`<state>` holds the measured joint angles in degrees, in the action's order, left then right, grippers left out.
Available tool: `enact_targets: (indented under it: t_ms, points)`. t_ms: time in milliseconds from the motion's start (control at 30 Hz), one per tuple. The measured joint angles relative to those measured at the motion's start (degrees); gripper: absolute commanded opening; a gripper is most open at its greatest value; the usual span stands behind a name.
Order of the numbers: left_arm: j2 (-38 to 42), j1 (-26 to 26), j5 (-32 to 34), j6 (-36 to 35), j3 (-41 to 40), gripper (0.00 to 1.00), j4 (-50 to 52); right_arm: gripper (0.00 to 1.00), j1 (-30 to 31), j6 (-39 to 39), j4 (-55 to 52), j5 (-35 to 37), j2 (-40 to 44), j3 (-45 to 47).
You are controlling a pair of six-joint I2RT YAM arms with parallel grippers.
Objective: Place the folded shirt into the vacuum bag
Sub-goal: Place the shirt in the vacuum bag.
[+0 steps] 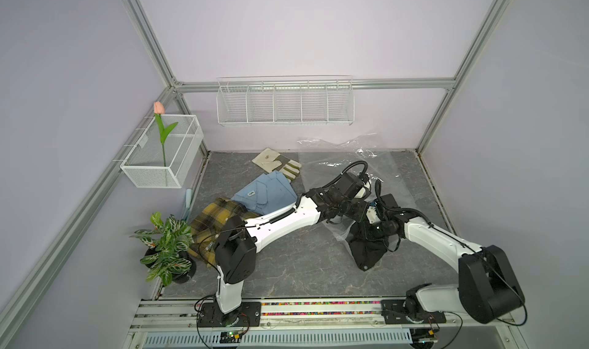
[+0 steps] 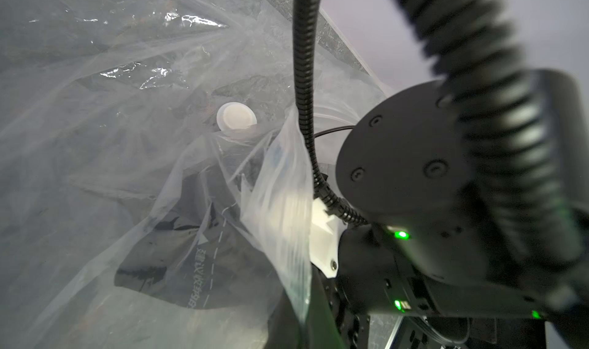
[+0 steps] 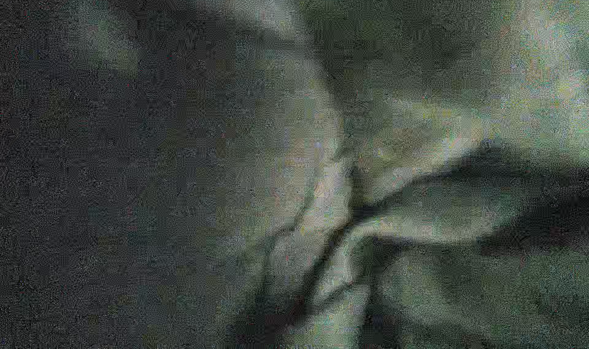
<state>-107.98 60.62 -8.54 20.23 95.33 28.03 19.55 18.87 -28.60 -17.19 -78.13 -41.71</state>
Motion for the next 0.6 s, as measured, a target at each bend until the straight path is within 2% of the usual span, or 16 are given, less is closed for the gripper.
enact_targets:
  t_ms: [167, 333, 600]
  points:
    - [0.0, 0.2, -0.1, 0.2, 0.0, 0.0, -0.2, 0.14, 0.0, 0.0, -2.9, -0.3, 1.6, -3.5]
    - [0.2, 0.0, 0.6, 0.4, 0.0, 0.0, -1.9, 0.13, -0.4, 0.4, -5.2, -1.7, 4.5, -7.6]
    - [0.3, 0.1, 0.7, 0.4, -0.8, 0.0, -1.9, 0.18, -2.2, 1.4, 1.0, -2.1, 0.6, -2.3]
